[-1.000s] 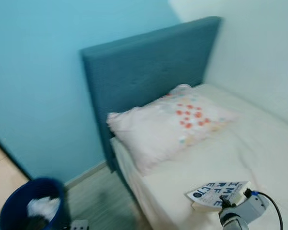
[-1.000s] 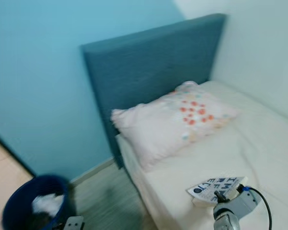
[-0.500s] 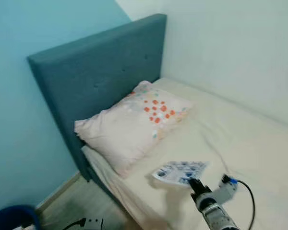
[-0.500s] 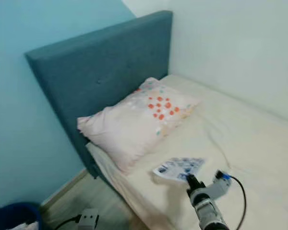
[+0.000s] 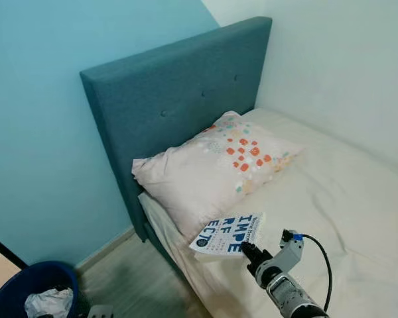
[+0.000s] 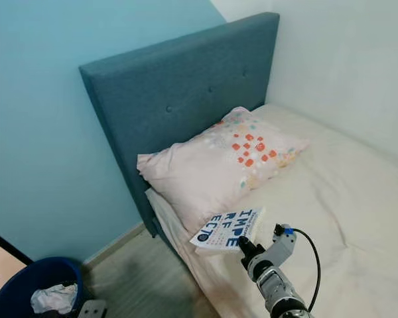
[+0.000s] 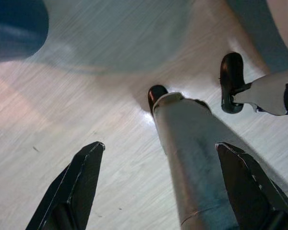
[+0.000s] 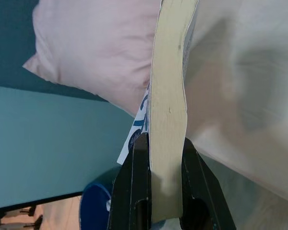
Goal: Clean up the room
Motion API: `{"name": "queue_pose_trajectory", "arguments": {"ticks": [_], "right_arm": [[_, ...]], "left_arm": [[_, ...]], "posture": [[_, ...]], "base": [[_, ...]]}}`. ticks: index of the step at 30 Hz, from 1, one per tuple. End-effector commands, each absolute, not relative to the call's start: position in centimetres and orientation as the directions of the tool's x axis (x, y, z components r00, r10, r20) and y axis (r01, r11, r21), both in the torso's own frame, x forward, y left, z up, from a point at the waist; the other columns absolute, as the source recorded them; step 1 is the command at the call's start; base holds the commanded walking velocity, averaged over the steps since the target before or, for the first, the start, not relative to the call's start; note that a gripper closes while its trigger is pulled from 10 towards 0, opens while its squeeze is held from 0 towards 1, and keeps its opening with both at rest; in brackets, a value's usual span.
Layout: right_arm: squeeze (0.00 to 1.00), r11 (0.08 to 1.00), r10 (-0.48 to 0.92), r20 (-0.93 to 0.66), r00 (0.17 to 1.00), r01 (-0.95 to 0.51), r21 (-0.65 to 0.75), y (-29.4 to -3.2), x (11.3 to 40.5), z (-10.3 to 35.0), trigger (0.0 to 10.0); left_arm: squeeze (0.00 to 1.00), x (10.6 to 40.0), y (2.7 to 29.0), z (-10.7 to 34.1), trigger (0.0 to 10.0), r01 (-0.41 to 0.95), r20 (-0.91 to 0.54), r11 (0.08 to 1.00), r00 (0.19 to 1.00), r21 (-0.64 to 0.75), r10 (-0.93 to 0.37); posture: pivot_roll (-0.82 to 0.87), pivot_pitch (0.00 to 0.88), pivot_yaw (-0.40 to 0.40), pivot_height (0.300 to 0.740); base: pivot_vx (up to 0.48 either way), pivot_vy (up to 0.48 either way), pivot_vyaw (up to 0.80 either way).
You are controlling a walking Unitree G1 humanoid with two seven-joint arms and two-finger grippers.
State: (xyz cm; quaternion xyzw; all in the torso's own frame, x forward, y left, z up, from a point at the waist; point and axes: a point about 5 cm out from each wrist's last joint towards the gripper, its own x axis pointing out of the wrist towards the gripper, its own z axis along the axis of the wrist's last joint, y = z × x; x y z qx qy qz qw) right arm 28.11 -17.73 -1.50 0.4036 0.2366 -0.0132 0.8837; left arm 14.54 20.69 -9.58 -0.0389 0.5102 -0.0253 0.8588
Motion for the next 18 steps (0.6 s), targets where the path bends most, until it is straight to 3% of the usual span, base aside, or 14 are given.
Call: {"name": "queue_pose_trajectory", "arguments": {"ticks": [1,6,12,18], "right_arm": [[0.0,0.679,0.147,-0.417,0.897,0.215,0.702,-18.0,28.5,-1.2,10.0],[0.0,0.676,0.139,-0.406,0.903,0.214,0.706,-18.3,28.5,-1.1,10.0],[0.0,0.661,0.091,-0.386,0.918,0.234,0.713,-19.4,28.5,-0.8,10.0],[0.0,0.659,0.06,-0.359,0.932,0.233,0.715,-20.2,28.7,-0.4,10.0]], "left_arm": [[0.0,13.8,21.5,-9.7,10.0,-0.01,-0.884,0.997,0.463,-0.081,-0.067],[0.0,13.9,21.4,-9.7,10.0,-0.008,-0.886,0.997,0.46,-0.075,-0.063],[0.0,15.2,18.5,-9.8,10.0,0.017,-0.877,0.995,0.471,-0.094,-0.091],[0.0,15.2,18.4,-9.8,10.0,0.021,-0.875,0.995,0.474,-0.098,-0.096]], "posture": [[-0.04,0.141,0.022,0.72],[-0.04,0.148,0.027,0.705],[-0.03,0.159,0.036,0.68],[-0.02,0.173,0.041,0.66]], "base": [[0.0,0.0,0.0],[0.0,0.0,0.0],[0.0,0.0,0.0],[0.0,0.0,0.0]]}}
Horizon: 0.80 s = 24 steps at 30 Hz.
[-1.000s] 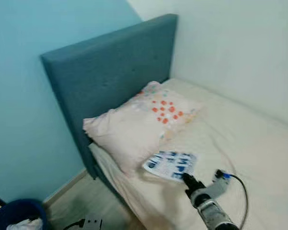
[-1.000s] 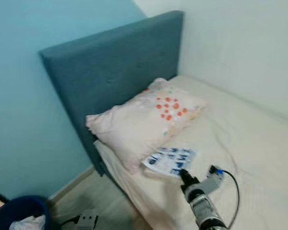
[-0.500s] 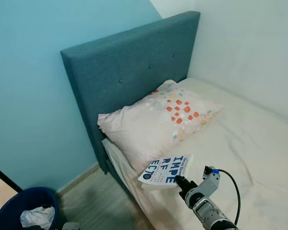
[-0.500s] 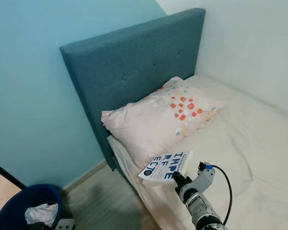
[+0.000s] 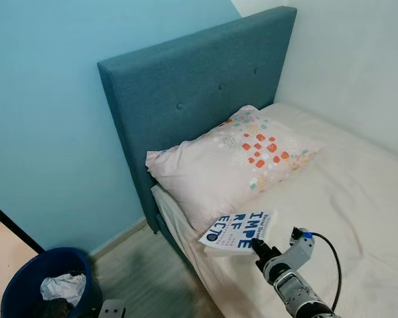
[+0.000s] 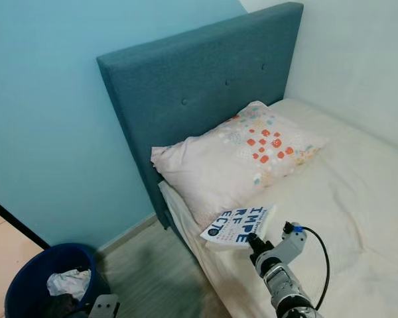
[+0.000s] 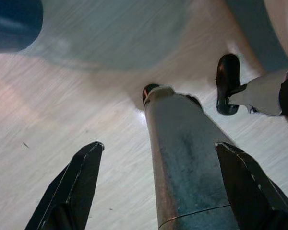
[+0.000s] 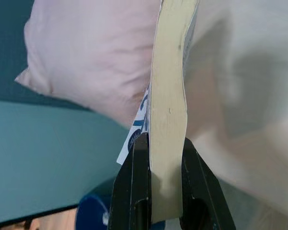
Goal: Clean up the room
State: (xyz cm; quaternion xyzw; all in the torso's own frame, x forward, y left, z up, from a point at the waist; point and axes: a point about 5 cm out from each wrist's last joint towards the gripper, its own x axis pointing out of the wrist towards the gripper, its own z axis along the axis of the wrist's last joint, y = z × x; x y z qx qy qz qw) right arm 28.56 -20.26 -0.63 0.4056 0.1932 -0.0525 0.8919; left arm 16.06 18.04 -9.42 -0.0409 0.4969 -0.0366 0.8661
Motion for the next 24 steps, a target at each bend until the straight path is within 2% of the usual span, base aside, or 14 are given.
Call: {"name": "queue_pose_trajectory", "arguments": {"ticks": [1,6,7,12,18,19,21,24], "right_arm": [[0.0,0.661,0.044,-0.353,0.935,0.238,0.712,-20.5,28.8,-0.2,10.0],[0.0,0.663,-0.027,-0.343,0.939,0.273,0.697,-21.7,29.1,0.3,10.0],[0.0,0.666,-0.075,-0.341,0.937,0.302,0.682,-22.4,29.1,0.5,10.0],[0.0,0.63,-0.101,-0.317,0.943,0.307,0.713,-22.6,28.9,0.4,10.0],[0.0,0.494,-0.184,-0.306,0.934,0.357,0.793,-22.9,28.1,-0.2,10.0],[0.0,0.494,-0.184,-0.306,0.934,0.357,0.793,-22.9,28.1,-0.2,10.0],[0.0,0.448,-0.219,-0.367,0.904,0.427,0.785,-23.0,27.2,-1.2,10.0],[0.0,0.412,-0.232,-0.45,0.862,0.506,0.758,-22.6,26.2,-2.3,10.0]], "left_arm": [[0.0,15.2,18.5,-9.8,10.0,0.021,-0.875,0.995,0.474,-0.098,-0.096],[0.0,14.9,18.9,-9.8,10.0,0.02,-0.877,0.996,0.472,-0.092,-0.091],[0.0,14.7,19.1,-9.8,10.0,0.019,-0.879,0.996,0.469,-0.09,-0.088],[0.0,14.3,19.4,-9.9,10.0,0.018,-0.881,0.996,0.465,-0.087,-0.085],[0.0,12.9,20.2,-10.2,10.0,0.014,-0.889,0.996,0.451,-0.085,-0.082],[0.0,12.9,20.2,-10.2,10.0,0.014,-0.889,0.996,0.451,-0.085,-0.082],[0.0,12.1,20.8,-10.3,10.0,0.016,-0.893,0.996,0.442,-0.083,-0.081],[0.0,11.3,21.4,-10.4,10.0,0.016,-0.897,0.997,0.435,-0.079,-0.078]], "posture": [[-0.02,0.177,0.043,0.655],[-0.01,0.182,0.046,0.64],[0.0,0.194,0.049,0.63],[0.02,0.215,0.055,0.63],[0.08,0.278,0.082,0.63],[0.08,0.278,0.082,0.63],[0.12,0.324,0.097,0.63],[0.14,0.346,0.106,0.63]], "base": [[0.0,0.0,0.0],[0.0,0.0,0.0],[0.0,0.0,0.0],[0.0,0.0,0.0],[0.0,0.0,0.0],[0.0,0.0,0.0],[0.0,0.0,0.0],[0.0,0.0,0.0]]}}
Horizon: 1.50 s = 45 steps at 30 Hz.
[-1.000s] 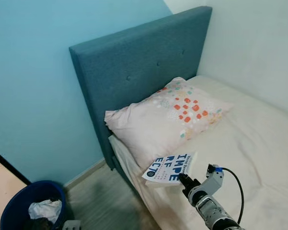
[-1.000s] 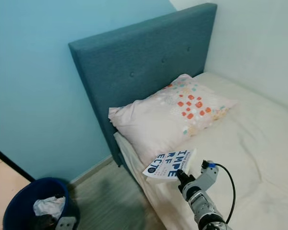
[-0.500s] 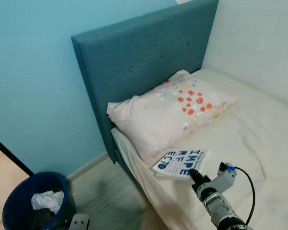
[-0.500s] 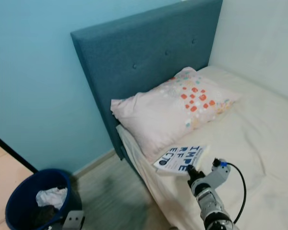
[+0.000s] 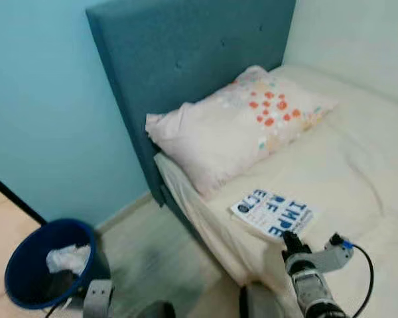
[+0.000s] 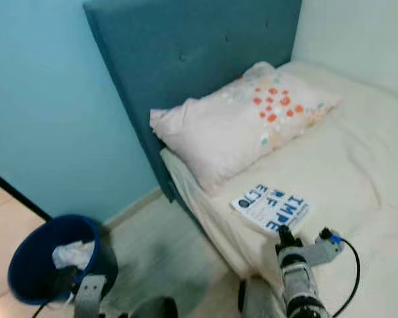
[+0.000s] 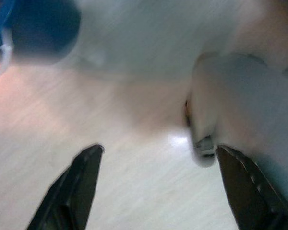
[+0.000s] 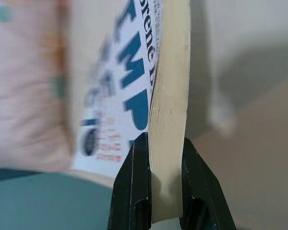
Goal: Clean up the room
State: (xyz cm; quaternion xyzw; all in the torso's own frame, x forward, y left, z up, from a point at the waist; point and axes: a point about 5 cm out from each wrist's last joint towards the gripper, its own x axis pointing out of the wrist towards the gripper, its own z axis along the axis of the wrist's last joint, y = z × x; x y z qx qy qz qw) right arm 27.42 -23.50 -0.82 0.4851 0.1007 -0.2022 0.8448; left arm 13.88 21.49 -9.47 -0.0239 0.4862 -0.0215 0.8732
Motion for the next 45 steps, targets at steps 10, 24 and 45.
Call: {"name": "queue_pose_trajectory", "arguments": {"ticks": [10,24,45], "right_arm": [[0.0,0.419,-0.088,-0.415,0.905,0.412,0.809,-18.6,27.7,-1.9,10.0],[0.0,0.525,-0.147,-0.308,0.94,0.338,0.781,-21.2,31.0,1.9,10.0],[0.0,0.407,-0.459,-0.299,0.836,0.498,0.766,-27.6,26.6,0.4,10.0]], "left_arm": [[0.0,8.4,23.5,-10.3,10.0,0.013,-0.895,0.996,0.438,-0.085,-0.082],[0.0,8.9,23.3,-10.2,10.0,0.012,-0.876,0.994,0.473,-0.106,-0.099],[0.0,8.7,23.4,-10.2,10.0,0.021,-0.879,0.994,0.465,-0.108,-0.105]], "posture": [[0.24,0.45,0.162,0.63],[0.23,0.456,0.161,0.63],[0.19,0.447,0.162,0.63]], "base": [[0.0,0.0,0.0],[0.0,0.0,0.0],[0.0,0.0,0.0]]}}
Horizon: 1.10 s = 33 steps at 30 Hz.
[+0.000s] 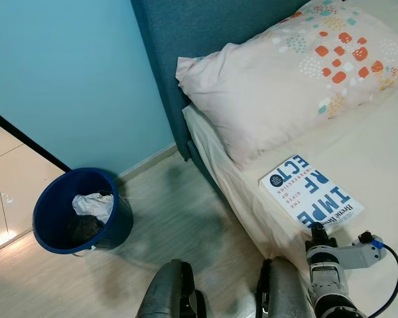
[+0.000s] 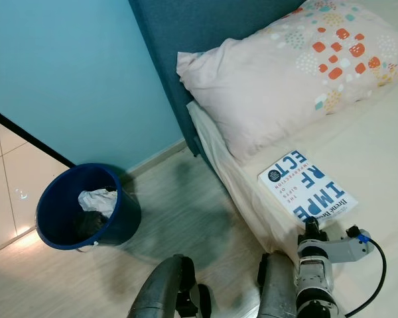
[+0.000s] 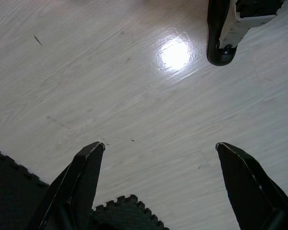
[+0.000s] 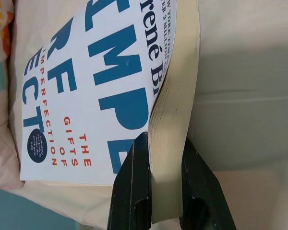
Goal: Clean up the room
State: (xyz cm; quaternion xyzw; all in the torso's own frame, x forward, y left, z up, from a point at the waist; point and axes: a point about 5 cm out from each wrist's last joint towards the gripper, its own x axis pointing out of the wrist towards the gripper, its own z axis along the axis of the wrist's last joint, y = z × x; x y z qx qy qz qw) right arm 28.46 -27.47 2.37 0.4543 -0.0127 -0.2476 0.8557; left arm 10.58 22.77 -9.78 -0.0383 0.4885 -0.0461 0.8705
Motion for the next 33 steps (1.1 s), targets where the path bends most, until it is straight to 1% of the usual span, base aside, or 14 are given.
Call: {"name": "queue_pose_trajectory", "arguments": {"ticks": [1,3,11,20,21,22,23,24,25,30,33], "right_arm": [[0.0,0.43,-0.434,-0.281,0.856,0.471,0.77,-27.3,27.2,0.8,10.0],[0.0,0.457,-0.395,-0.253,0.883,0.428,0.78,-26.9,28.3,1.6,10.0],[0.0,0.485,-0.366,-0.219,0.904,0.386,0.785,-26.3,29.7,2.8,10.0],[0.0,0.487,-0.355,-0.209,0.911,0.371,0.791,-26.3,29.8,2.9,10.0],[0.44,0.5,-0.342,-0.218,0.914,0.374,0.781,-26.2,29.8,2.8,10.0],[0.44,0.5,-0.342,-0.218,0.914,0.374,0.781,-26.2,29.8,2.8,10.0],[0.94,0.507,-0.338,-0.23,0.912,0.383,0.772,-26.2,29.7,2.7,10.0],[0.94,0.507,-0.338,-0.23,0.912,0.383,0.772,-26.2,29.7,2.7,10.0],[1.0,0.507,-0.341,-0.233,0.911,0.387,0.77,-26.3,29.6,2.6,10.0],[1.0,0.506,-0.357,-0.244,0.902,0.406,0.76,-26.7,29.3,2.5,10.0],[1.0,0.5,-0.359,-0.251,0.899,0.413,0.762,-26.9,29.3,2.5,10.0]], "left_arm": [[0.0,8.8,23.4,-10.2,10.0,0.023,-0.879,0.994,0.465,-0.109,-0.107],[0.0,8.8,23.4,-10.2,10.0,0.021,-0.877,0.994,0.468,-0.11,-0.107],[0.0,8.6,23.3,-10.2,10.0,0.019,-0.877,0.993,0.467,-0.112,-0.108],[0.0,8.6,23.3,-10.2,10.0,0.02,-0.877,0.993,0.468,-0.113,-0.109],[0.0,8.7,23.3,-10.2,10.0,0.019,-0.877,0.994,0.469,-0.112,-0.108],[0.0,8.7,23.3,-10.2,10.0,0.019,-0.877,0.994,0.469,-0.112,-0.108],[0.0,8.8,23.2,-10.2,10.0,0.019,-0.877,0.993,0.469,-0.112,-0.108],[0.0,8.8,23.2,-10.2,10.0,0.019,-0.877,0.993,0.469,-0.112,-0.108],[0.0,8.9,23.2,-10.2,10.0,0.019,-0.877,0.993,0.469,-0.113,-0.109],[0.0,9.1,23.0,-10.2,10.0,0.016,-0.876,0.993,0.469,-0.115,-0.109],[0.0,9.5,22.6,-10.2,10.0,0.013,-0.873,0.993,0.475,-0.12,-0.112]], "posture": [[0.19,0.449,0.159,0.63],[0.19,0.45,0.158,0.63],[0.2,0.452,0.157,0.63],[0.2,0.452,0.158,0.63],[0.19,0.451,0.157,0.63],[0.19,0.451,0.157,0.63],[0.18,0.449,0.153,0.63],[0.18,0.449,0.153,0.63],[0.18,0.446,0.149,0.63],[0.17,0.439,0.14,0.63],[0.14,0.42,0.122,0.63]], "base": [[0.0,0.0,0.0],[0.0,0.0,0.0],[0.0,0.0,0.0],[0.0,0.0,0.0],[0.0,0.0,0.0],[0.0,0.0,0.0],[0.0,0.0,0.0],[0.0,0.0,0.0],[0.0,0.0,0.0],[0.0,0.0,0.0],[0.0,0.0,0.0]]}}
